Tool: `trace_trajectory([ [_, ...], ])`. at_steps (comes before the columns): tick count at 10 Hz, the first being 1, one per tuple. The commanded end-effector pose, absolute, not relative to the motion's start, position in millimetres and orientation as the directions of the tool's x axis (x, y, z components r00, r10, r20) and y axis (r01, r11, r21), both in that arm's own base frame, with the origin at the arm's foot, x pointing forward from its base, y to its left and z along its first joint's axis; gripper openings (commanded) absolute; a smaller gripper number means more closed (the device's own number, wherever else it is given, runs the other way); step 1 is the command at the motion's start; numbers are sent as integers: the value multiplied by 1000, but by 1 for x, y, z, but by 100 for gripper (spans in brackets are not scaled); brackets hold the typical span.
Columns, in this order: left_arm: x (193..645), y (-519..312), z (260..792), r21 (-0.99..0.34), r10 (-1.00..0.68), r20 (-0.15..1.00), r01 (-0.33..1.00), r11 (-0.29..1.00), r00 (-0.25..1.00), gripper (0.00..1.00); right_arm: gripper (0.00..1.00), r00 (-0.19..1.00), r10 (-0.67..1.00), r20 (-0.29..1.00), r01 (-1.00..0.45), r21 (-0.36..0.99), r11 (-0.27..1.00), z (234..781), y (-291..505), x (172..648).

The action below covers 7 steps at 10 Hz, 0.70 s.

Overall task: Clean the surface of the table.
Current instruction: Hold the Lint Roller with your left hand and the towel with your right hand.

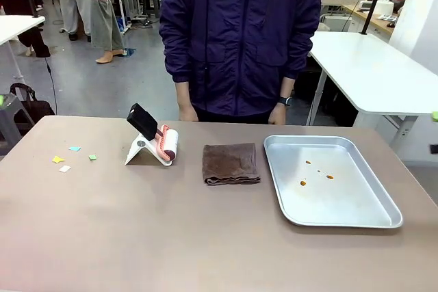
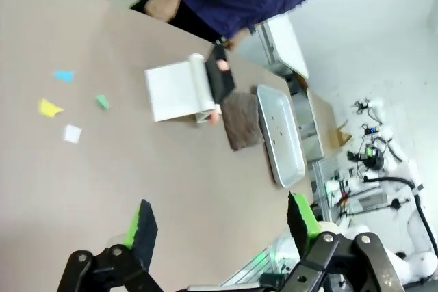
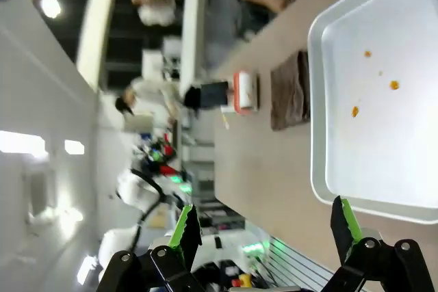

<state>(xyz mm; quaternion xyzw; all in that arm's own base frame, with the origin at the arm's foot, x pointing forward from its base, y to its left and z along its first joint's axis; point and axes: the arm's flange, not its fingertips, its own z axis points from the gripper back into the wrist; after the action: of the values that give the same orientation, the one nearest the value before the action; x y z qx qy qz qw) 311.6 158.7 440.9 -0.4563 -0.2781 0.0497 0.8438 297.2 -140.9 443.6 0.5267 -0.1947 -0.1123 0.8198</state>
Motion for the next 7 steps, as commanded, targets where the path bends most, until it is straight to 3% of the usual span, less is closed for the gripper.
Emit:
trace_trajectory([
  [1, 298, 178, 393, -857, 409, 372, 140, 495, 833, 100, 100, 878, -448, 169, -11, 943, 334, 392, -147, 274],
  [3, 286, 175, 384, -892, 502, 341, 106, 438, 795, 100, 100, 865, -485, 130, 23, 955, 296, 370, -164, 272],
  [7, 283, 149, 391, -876, 524, 358, 83, 476, 773, 100, 100, 865, -495, 84, 71, 955, 287, 364, -188, 281],
])
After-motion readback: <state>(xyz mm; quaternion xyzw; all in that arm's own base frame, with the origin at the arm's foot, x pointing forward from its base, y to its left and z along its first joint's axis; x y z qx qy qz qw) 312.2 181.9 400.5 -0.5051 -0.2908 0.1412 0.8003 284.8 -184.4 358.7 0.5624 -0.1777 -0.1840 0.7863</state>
